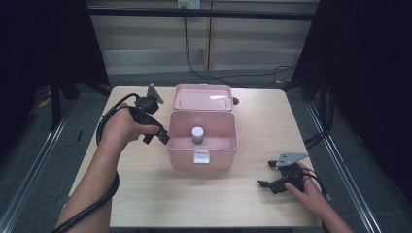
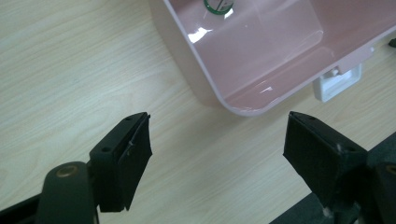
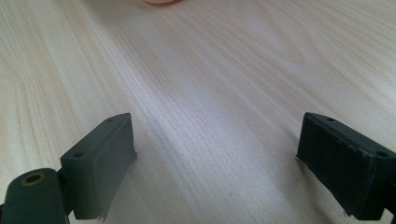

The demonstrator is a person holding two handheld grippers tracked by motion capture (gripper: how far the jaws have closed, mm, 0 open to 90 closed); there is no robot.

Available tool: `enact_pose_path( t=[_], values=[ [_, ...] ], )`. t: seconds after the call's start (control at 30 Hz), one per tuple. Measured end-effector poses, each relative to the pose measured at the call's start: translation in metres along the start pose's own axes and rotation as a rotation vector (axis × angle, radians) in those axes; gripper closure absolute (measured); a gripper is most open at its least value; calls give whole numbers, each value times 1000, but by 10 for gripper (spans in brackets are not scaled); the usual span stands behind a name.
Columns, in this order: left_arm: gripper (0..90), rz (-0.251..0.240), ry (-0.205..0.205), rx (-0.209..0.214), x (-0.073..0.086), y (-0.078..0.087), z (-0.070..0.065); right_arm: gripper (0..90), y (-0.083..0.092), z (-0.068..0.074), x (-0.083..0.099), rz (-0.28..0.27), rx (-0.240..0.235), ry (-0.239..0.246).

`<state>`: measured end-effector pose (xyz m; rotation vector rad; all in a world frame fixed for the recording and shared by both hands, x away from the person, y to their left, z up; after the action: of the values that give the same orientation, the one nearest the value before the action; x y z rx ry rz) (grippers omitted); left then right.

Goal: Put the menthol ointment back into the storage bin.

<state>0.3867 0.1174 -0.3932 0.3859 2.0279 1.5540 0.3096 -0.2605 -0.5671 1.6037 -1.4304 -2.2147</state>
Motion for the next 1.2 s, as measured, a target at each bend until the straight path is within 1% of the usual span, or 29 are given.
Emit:
enact_pose_path(
  t=[0.13, 0.3, 0.37, 0.43, 0.47, 0.5, 0.53, 0.6, 0.7, 0.77, 0.8, 0.93, 1.0, 1.03, 1.07, 1.1, 1.17, 1.2],
  values=[
    [227, 2, -1, 3, 7, -3, 3, 105, 0, 0, 0, 0, 0, 1],
    [227, -12, 1, 14, 19, -10, 10, 104, 0, 0, 0, -2, 1, 0],
    [227, -14, 1, 16, 21, -11, 12, 105, 0, 0, 0, -2, 1, 0],
    [227, -22, -2, 20, 25, -15, 15, 104, 0, 0, 0, -1, 1, 0],
    [227, -21, 5, 22, 27, -17, 16, 105, 0, 0, 0, -2, 1, 0],
    [227, -21, 1, 24, 29, -19, 17, 105, 0, 0, 0, -2, 1, 1],
    [227, -23, 11, 20, 32, -23, 19, 104, 0, 0, 0, -2, 1, 0],
    [227, -16, 3, 22, 34, -25, 20, 105, 0, 0, 0, -2, 1, 0],
    [227, -32, -3, 31, 40, -34, 23, 104, 0, 0, 0, -2, 1, 1],
    [226, -35, -5, 29, 42, -37, 24, 104, 0, 0, 0, -2, 1, 1],
    [226, -32, -16, 29, 43, -39, 25, 104, 0, 0, 0, -2, 1, 1],
    [226, -57, -11, 33, 49, -48, 28, 104, 0, 0, 0, 0, 1, -2],
    [226, -48, -16, 36, 56, -59, 31, 105, 0, 0, 0, 2, 0, 1],
    [226, -48, -16, 36, 56, -59, 31, 104, 0, 0, 0, 1, 0, 1],
    [226, -51, -12, 33, 57, -63, 32, 104, 0, 0, 0, 1, 0, 1],
    [226, -63, -19, 37, 61, -71, 34, 105, 0, 0, 0, 1, 0, 1],
    [226, -53, -15, 39, 66, -80, 36, 105, 0, 0, 0, 2, 1, 0],
    [226, -53, -15, 39, 66, -80, 36, 104, 0, 0, 0, 1, 1, 0]
  ],
)
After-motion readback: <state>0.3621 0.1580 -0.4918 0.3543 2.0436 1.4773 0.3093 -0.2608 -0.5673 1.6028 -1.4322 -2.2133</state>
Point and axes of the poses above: each handheld gripper's, and its own axes: y roughly backward along the jaws, x roughly out of its underside, z roughly to its left, the point moved 8 cm from there along -y, roughly forward along the jaws
